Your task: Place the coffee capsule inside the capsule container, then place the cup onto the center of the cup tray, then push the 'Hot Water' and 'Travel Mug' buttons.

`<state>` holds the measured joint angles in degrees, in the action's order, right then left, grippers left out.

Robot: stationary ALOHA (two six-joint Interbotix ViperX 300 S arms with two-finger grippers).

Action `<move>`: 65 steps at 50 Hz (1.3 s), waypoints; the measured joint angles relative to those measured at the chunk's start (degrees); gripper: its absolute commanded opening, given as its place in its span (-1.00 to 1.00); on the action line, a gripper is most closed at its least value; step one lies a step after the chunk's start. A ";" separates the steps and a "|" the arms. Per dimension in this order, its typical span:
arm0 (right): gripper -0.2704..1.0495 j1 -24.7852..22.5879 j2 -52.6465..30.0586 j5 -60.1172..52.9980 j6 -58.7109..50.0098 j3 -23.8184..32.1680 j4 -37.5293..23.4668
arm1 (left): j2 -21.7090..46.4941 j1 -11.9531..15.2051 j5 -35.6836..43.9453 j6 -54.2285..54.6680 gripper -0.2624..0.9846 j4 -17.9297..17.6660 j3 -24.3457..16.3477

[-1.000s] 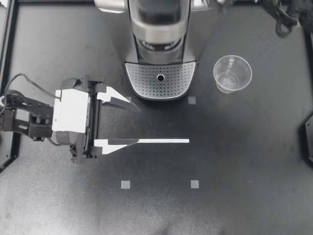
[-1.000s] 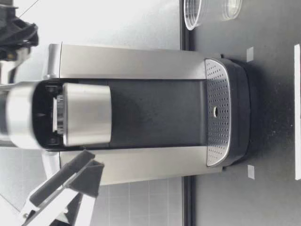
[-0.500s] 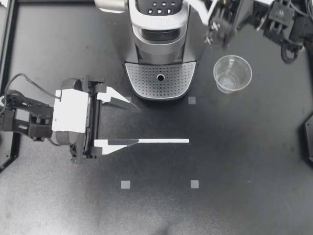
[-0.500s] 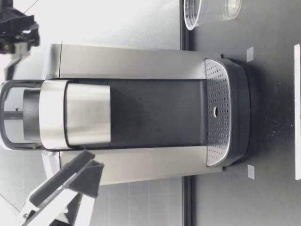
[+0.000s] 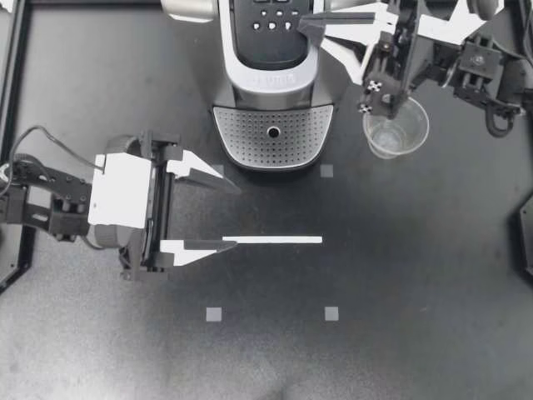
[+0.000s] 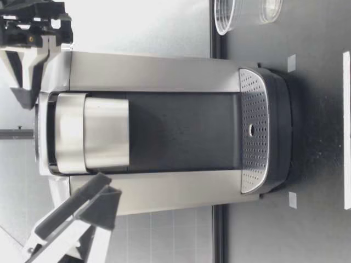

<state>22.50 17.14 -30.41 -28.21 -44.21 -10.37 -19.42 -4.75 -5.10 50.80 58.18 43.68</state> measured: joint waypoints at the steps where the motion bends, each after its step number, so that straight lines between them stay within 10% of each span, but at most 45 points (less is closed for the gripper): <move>1: -0.45 0.00 0.44 0.00 0.00 -0.18 0.00 | 0.09 0.00 0.00 0.00 0.55 -0.09 0.00; 25: -0.45 1.23 27.07 17.75 -5.01 -21.97 13.45 | 0.35 0.00 2.11 0.00 0.55 -0.09 0.00; 65: -0.10 10.90 29.27 30.41 -14.94 -35.42 17.67 | 2.81 0.00 4.48 0.00 0.55 -0.26 0.18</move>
<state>33.40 46.41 0.00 -43.15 -79.63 7.29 -16.61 -4.75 -0.62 50.80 57.92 43.86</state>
